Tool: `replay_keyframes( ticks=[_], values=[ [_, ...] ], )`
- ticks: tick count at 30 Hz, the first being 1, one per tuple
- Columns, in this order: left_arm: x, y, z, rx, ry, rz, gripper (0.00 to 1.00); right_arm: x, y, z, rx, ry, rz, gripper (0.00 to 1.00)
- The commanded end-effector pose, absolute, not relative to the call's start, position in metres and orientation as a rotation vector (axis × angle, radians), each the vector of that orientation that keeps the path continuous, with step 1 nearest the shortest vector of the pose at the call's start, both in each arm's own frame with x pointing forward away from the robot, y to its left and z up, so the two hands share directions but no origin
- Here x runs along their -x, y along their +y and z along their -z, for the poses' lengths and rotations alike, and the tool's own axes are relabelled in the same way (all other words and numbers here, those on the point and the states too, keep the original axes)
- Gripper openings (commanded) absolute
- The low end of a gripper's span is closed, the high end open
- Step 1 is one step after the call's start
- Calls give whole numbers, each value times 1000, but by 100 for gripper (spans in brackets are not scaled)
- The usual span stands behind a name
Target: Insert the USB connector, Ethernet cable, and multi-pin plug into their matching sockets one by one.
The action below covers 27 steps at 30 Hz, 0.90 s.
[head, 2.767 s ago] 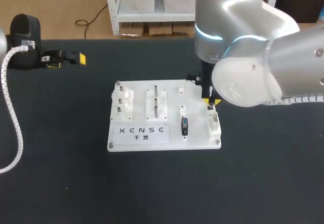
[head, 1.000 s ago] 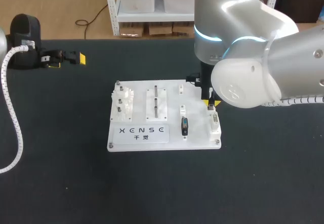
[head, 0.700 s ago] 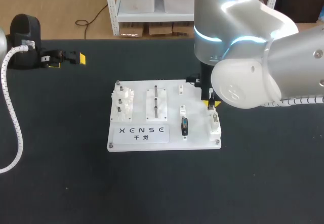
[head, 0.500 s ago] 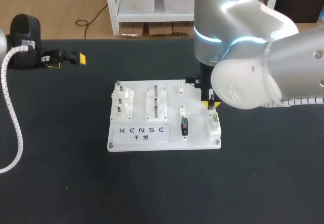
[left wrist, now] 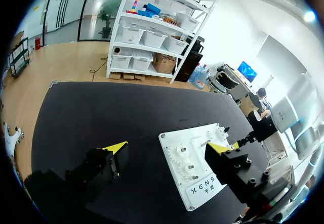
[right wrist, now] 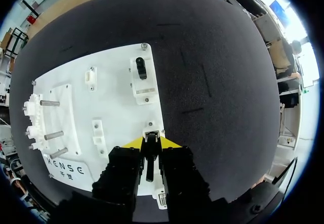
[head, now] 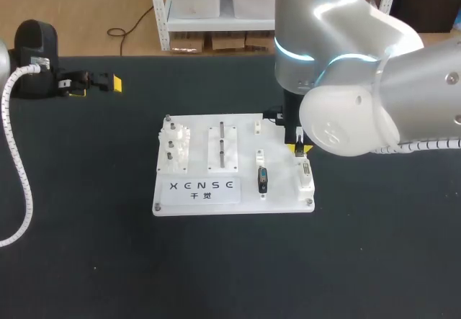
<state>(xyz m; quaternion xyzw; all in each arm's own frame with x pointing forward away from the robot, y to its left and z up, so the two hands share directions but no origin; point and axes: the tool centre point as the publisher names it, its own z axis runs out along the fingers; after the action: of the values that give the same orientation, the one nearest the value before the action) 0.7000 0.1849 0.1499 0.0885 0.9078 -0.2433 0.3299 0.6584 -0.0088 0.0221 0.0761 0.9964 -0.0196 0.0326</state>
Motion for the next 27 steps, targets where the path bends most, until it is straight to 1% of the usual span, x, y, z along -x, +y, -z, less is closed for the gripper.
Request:
replay_keyframes(
  ticks=[1,27],
  values=[
    [-700,185,-150,-231,2374,636,100,-658,-8,-21,-236,3061,56,0],
    [-700,185,-150,-231,2374,636,100,-667,-16,-13,-318,3099,105,0]
  ],
)
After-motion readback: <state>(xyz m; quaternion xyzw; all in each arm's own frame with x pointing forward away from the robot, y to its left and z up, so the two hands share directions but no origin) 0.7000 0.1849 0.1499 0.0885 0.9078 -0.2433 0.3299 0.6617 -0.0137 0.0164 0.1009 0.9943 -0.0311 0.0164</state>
